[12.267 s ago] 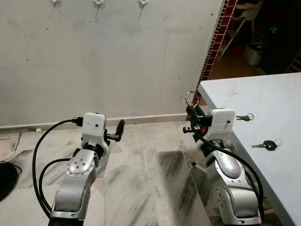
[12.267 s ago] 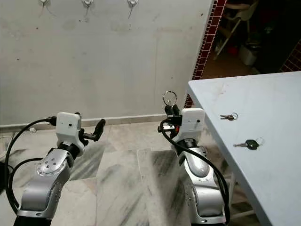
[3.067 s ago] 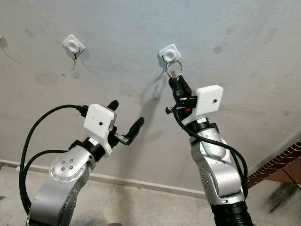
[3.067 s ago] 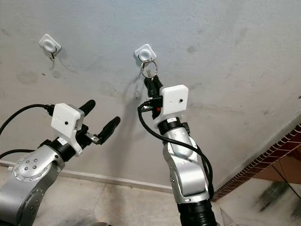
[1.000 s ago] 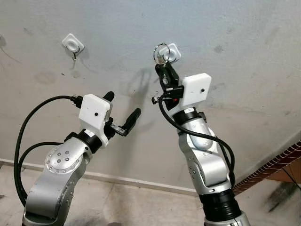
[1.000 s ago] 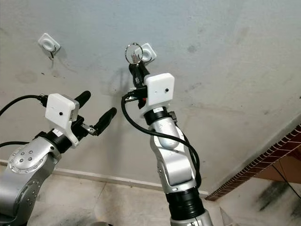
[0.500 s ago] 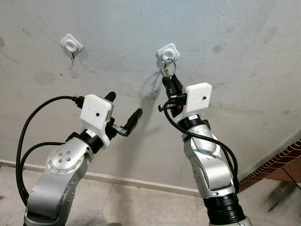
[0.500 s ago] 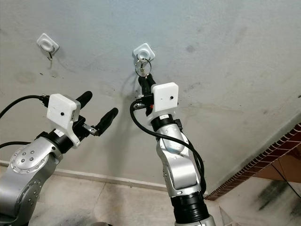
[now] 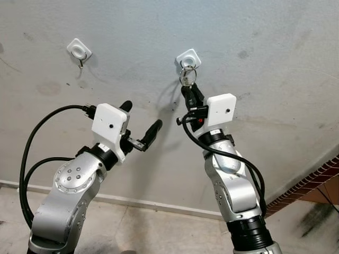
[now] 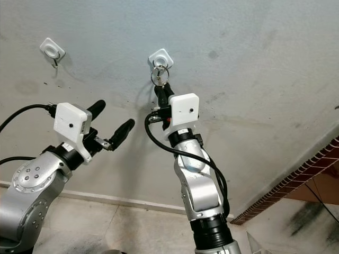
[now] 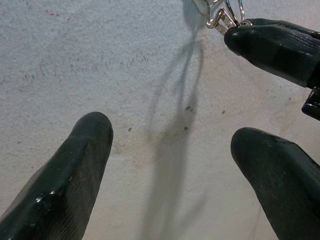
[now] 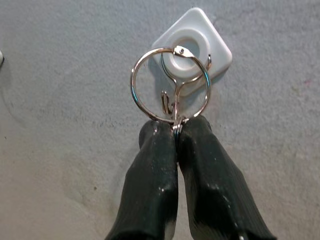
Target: Hang keys on a hook
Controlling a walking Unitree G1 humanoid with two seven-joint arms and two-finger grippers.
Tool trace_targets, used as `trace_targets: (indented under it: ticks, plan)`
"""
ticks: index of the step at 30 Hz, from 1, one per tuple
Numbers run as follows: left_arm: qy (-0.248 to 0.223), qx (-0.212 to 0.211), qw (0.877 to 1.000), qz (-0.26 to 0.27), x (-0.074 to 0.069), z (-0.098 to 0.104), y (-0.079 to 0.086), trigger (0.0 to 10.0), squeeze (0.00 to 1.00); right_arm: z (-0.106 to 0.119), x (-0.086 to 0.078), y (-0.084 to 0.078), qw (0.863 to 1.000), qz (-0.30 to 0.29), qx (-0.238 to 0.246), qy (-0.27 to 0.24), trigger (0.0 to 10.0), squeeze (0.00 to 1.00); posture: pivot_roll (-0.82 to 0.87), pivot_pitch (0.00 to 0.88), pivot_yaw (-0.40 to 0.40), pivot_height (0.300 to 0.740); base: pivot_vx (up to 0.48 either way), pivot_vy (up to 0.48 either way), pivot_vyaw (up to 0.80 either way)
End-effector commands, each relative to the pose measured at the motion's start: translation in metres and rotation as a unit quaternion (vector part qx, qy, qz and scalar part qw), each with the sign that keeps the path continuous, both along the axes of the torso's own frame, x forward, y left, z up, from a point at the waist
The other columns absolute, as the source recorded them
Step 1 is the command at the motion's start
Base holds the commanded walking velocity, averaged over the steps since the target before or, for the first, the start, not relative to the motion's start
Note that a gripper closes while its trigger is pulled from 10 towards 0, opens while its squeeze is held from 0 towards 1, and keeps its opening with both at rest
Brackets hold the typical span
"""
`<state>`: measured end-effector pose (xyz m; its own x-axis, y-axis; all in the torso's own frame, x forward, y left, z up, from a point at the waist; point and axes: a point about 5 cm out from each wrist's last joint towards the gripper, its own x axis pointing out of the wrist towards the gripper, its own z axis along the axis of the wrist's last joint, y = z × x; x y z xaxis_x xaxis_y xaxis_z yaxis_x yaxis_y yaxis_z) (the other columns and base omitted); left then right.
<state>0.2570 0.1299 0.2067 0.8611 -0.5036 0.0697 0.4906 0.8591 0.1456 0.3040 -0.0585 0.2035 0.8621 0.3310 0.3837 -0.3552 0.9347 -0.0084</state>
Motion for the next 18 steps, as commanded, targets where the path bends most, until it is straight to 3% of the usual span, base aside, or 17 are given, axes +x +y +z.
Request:
trace_targets:
  ticks: [1,14,17,18]
  plan:
    - [0.002,0.002,1.000,-0.003,-0.001,0.000,-0.002,10.0,0.00,0.001,-0.004,-0.001,1.000,0.005,-0.011,-0.003,10.0,0.00,0.33,0.086,-0.035,0.740,0.000,0.000,0.00]
    - [0.003,0.005,1.000,-0.008,-0.001,-0.002,-0.003,10.0,0.00,-0.014,-0.022,-0.001,0.994,0.065,-0.091,0.008,10.0,0.00,0.33,0.075,-0.029,0.740,0.000,0.000,0.00]
    - [0.003,0.005,1.000,-0.009,0.000,-0.002,-0.003,10.0,0.00,-0.016,-0.020,-0.002,0.994,0.051,-0.101,0.011,10.0,0.00,0.33,0.072,-0.028,0.740,0.000,0.000,0.00]
    - [0.002,0.006,1.000,-0.009,0.000,-0.002,-0.003,10.0,0.00,-0.021,-0.014,-0.005,0.993,0.018,-0.118,0.018,10.0,0.00,0.33,0.069,-0.028,0.740,0.000,0.000,0.00]
